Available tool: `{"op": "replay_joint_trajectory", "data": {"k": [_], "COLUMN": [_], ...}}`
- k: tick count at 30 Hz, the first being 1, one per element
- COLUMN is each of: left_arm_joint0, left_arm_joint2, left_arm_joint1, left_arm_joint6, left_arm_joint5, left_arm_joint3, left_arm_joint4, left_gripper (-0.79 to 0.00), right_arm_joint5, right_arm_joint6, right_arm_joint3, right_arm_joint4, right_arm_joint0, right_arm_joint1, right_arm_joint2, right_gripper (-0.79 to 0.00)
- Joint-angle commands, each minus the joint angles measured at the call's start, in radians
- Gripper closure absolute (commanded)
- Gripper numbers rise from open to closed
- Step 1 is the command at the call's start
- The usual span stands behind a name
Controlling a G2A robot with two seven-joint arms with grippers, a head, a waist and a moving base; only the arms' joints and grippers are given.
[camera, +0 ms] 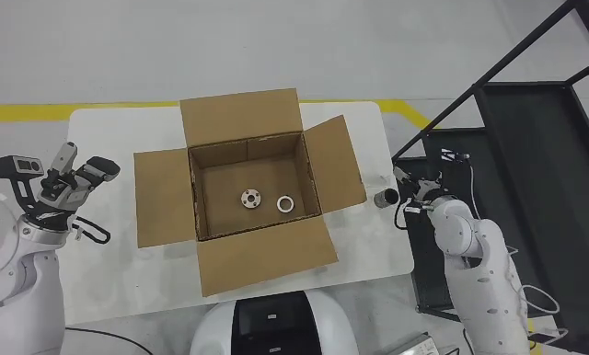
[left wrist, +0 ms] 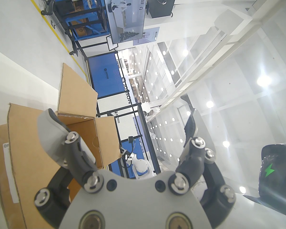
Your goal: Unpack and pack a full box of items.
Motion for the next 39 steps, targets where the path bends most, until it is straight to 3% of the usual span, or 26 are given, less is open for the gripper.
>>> {"op": "replay_joint_trajectory", "data": {"k": [1,11,16,32,39], "left_arm_joint0": [0.000,0.000,0.000,0.000,0.000], "left_arm_joint2": [0.000,0.000,0.000,0.000,0.000], "left_arm_joint1": [0.000,0.000,0.000,0.000,0.000], "left_arm_joint6": [0.000,0.000,0.000,0.000,0.000], "left_arm_joint5": [0.000,0.000,0.000,0.000,0.000], "left_arm_joint3": [0.000,0.000,0.000,0.000,0.000], "left_arm_joint4": [0.000,0.000,0.000,0.000,0.000], "left_gripper": [-0.785,-0.785,-0.785,-0.785,-0.785], "right_arm_joint5": [-0.008,-0.003,-0.023,-0.028,-0.250], "right_arm_joint6": [0.043,0.326,0.327,0.322,0.337], "right_arm_joint3": [-0.056,-0.267,-0.309,-0.311,-0.218], "right_arm_joint4": [0.031,0.094,0.135,0.136,0.192], "right_arm_joint0": [0.013,0.118,0.137,0.138,0.311], "right_arm_joint1": [0.002,0.010,0.009,0.009,0.009], "right_arm_joint2": [0.006,-0.093,-0.151,-0.153,-0.321], "right_gripper": [-0.785,-0.785,-0.785,-0.785,-0.785]}}
